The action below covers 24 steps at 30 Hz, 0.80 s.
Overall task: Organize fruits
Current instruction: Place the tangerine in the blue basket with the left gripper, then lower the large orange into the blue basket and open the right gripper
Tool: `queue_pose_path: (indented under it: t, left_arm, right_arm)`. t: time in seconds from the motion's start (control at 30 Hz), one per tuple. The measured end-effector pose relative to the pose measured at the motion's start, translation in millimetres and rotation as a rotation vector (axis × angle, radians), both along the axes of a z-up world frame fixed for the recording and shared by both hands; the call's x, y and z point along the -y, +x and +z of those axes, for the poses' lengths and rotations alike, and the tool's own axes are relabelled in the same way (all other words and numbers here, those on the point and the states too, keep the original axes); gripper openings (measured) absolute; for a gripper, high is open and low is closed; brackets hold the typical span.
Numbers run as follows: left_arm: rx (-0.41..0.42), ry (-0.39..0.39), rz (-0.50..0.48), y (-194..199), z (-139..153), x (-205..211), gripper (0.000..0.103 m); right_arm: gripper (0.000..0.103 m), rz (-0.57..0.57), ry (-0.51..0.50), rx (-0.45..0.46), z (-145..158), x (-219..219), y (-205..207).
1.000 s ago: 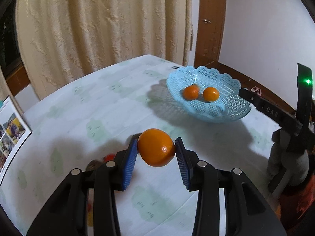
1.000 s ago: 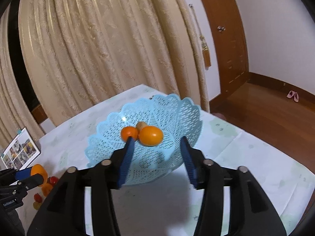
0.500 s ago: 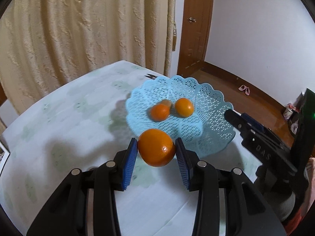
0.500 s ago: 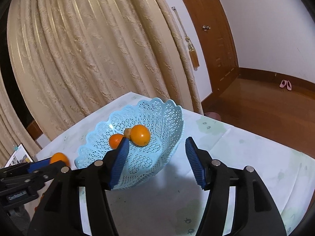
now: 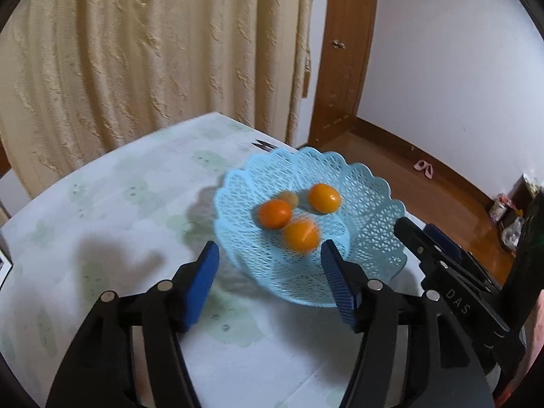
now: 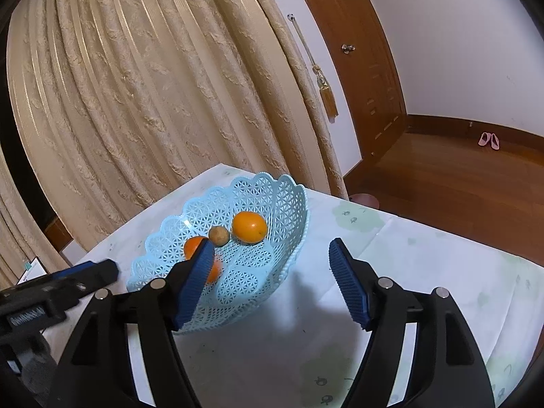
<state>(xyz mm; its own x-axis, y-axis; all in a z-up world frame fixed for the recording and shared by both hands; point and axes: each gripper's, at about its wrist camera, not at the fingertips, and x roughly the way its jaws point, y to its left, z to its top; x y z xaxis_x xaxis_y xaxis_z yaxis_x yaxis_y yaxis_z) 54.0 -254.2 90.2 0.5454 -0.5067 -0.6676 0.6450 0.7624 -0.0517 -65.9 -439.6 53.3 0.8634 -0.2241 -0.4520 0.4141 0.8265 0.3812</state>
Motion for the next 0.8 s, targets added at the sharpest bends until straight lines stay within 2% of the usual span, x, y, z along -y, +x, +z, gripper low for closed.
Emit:
queue_pose_path:
  t: [0.07, 0.33, 0.8]
  left_arm:
    - [0.006, -0.012, 0.025, 3, 5, -12, 0.071]
    - [0.032, -0.033, 0.145, 16, 26, -73, 0.081]
    - [-0.013, -0.015, 0.286, 20, 14, -158, 0.081]
  right_arm:
    - [0.072, -0.001, -0.002, 0.001, 0, -1, 0]
    - [0.072, -0.006, -0.007, 0.006, 0, -1, 0]
    - [0.072, -0.013, -0.014, -0.001, 0, 0, -1]
